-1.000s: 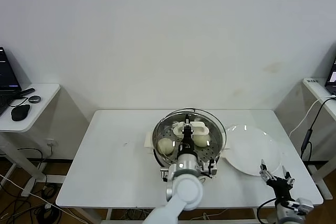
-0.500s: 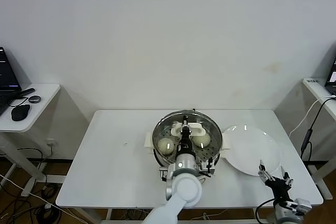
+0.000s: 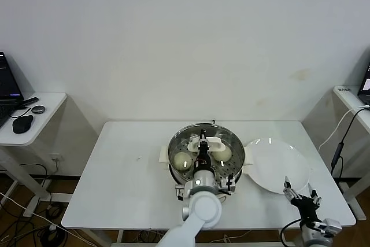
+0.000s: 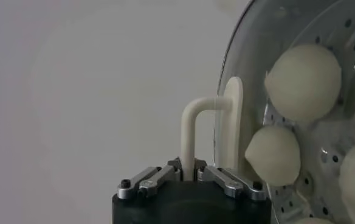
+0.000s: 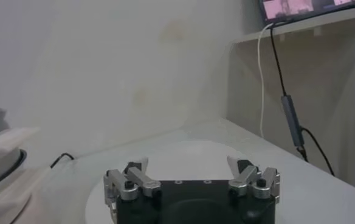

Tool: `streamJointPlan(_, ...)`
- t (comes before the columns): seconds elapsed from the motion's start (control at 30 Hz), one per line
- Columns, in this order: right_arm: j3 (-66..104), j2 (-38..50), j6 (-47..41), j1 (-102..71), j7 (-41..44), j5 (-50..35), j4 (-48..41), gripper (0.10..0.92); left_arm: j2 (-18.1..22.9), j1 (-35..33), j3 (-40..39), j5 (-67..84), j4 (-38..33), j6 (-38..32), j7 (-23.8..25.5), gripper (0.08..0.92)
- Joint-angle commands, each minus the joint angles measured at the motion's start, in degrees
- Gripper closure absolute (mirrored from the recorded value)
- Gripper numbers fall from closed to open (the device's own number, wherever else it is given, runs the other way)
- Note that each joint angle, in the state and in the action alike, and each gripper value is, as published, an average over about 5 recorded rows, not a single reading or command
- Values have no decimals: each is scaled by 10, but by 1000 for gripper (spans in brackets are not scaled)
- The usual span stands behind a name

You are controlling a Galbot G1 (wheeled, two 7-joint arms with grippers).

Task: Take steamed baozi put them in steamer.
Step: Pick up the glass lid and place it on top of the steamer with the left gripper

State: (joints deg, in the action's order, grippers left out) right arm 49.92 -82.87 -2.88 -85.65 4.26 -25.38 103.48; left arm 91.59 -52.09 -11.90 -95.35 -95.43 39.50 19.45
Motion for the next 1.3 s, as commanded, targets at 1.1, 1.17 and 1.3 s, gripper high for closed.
streamJointPlan(1.1,0,6,10,-10,23,-47,25,203,-58,-190,84,77,-333,-21,-27,194)
streamJointPlan(1.17,0,8,15,-18,39,-57,37,203,-61,-215,121,112,-366,-25,-46,181)
streamJointPlan(1.3,-15,12,26,-41,55,-11,57,203,-68,-264,219,298,-394,-66,-142,177)
